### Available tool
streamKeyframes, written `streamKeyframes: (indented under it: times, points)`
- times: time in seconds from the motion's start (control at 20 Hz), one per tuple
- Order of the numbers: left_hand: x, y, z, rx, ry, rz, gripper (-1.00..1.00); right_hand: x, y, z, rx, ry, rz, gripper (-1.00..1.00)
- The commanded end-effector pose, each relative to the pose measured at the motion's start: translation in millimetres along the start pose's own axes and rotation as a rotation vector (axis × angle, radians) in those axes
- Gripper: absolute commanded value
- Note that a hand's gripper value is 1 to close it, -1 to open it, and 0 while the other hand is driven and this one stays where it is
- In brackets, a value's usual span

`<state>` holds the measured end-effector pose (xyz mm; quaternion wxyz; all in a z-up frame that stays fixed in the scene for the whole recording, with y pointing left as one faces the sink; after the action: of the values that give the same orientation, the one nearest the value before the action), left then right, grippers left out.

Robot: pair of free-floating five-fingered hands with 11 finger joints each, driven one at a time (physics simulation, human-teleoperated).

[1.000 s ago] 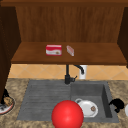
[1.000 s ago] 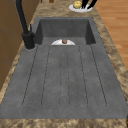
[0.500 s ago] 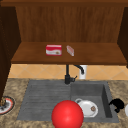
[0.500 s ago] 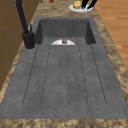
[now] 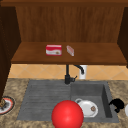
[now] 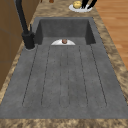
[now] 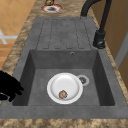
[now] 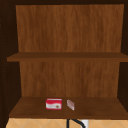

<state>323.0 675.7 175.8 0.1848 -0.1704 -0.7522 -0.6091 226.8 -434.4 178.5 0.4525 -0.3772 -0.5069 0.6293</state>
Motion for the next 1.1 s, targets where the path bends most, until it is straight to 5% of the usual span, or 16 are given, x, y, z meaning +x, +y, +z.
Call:
streamKeyframes:
  times: [0.0, 0.35, 0.4, 0.45, 0.6, 1.05]
  points:
    - [-11.4, -19.3, 9.9, 0.063, -0.042, -0.027, 1.00, 0.0, 0.0, 0.0, 0.000, 0.000, 0.000, 0.00]
    - [-46.9, -43.9, 24.0, 0.066, -0.040, 0.010, 1.00, 0.0, 0.0, 0.0, 0.000, 0.000, 0.000, 0.00]
    - [-49.5, -40.2, 25.6, 0.064, -0.043, 0.024, -1.00, 0.0, 0.0, 0.0, 0.000, 0.000, 0.000, 0.00]
    - [-51.5, -31.3, 31.7, 0.012, -0.020, 0.014, -1.00, 0.0, 0.0, 0.0, 0.000, 0.000, 0.000, 0.00]
    - [-67.8, -30.3, 40.7, -0.014, -0.003, -0.024, -1.00, 0.0, 0.0, 0.0, 0.000, 0.000, 0.000, 0.00]
    - [-70.7, -24.8, 45.0, -0.040, -0.016, 0.018, -1.00, 0.0, 0.0, 0.0, 0.000, 0.000, 0.000, 0.00]
